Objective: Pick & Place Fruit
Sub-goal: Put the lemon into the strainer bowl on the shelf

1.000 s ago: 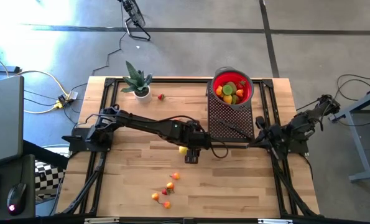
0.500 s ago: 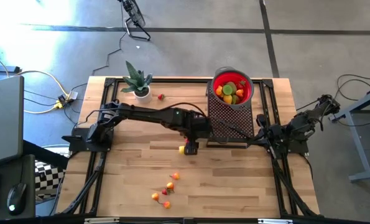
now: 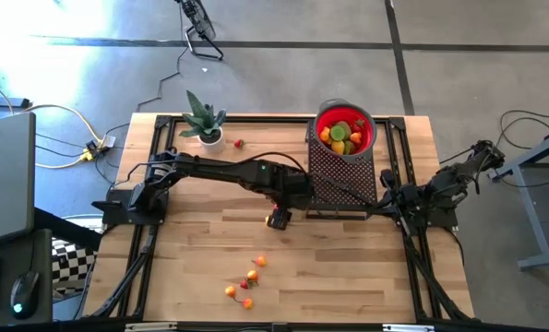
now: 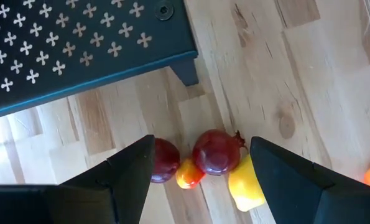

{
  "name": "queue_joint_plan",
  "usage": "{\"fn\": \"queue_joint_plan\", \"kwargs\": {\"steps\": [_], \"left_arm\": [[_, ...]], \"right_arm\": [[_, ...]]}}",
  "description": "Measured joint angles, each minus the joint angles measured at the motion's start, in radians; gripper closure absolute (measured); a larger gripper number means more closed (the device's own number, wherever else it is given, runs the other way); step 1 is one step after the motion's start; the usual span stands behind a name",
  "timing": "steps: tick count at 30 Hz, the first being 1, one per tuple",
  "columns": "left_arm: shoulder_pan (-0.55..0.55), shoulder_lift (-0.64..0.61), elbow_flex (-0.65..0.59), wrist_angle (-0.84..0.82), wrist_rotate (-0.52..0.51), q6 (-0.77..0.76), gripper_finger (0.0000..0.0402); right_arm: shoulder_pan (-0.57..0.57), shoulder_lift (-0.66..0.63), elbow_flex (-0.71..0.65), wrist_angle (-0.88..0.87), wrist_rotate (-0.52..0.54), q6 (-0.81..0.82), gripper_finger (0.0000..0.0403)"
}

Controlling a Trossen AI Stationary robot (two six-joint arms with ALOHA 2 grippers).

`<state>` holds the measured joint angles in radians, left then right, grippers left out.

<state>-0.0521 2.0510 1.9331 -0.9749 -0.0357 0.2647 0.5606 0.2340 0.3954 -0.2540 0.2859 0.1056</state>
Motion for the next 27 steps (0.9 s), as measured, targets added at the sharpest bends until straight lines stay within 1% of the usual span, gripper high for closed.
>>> {"fn": "queue_joint_plan", "kwargs": {"steps": [4,9,11,15,19,21,24,27], "left_arm": [[0.000,0.000,0.000,-0.018,0.000,0.001,0.0142],[0.000,0.000,0.000,-0.128,0.000,0.045,0.0142],[0.000,0.000,0.000,-0.147,0.000,0.045,0.0142],[0.000,0.000,0.000,-0.151,0.005,0.045,0.0142],[0.000,0.000,0.000,-0.146,0.065,0.031,0.0142],[-0.001,0.000,0.000,-0.128,0.071,0.019,0.0142],[0.000,0.000,0.000,-0.073,0.039,0.017,0.0142],[0.000,0.000,0.000,-0.021,-0.024,0.015,0.0142]], "right_arm": [[0.000,0.000,0.000,-0.011,0.001,-0.004,0.0401],[0.000,0.000,0.000,-0.014,0.003,-0.004,0.0401],[0.000,0.000,0.000,-0.015,0.003,-0.005,0.0401],[0.000,0.000,0.000,-0.028,0.003,-0.005,0.0401],[0.000,0.000,0.000,-0.032,0.003,-0.002,0.0401],[0.000,0.000,0.000,-0.033,0.003,-0.003,0.0401],[0.000,0.000,0.000,-0.032,0.003,-0.004,0.0401],[0.000,0.000,0.000,-0.032,0.003,-0.004,0.0401]]}}
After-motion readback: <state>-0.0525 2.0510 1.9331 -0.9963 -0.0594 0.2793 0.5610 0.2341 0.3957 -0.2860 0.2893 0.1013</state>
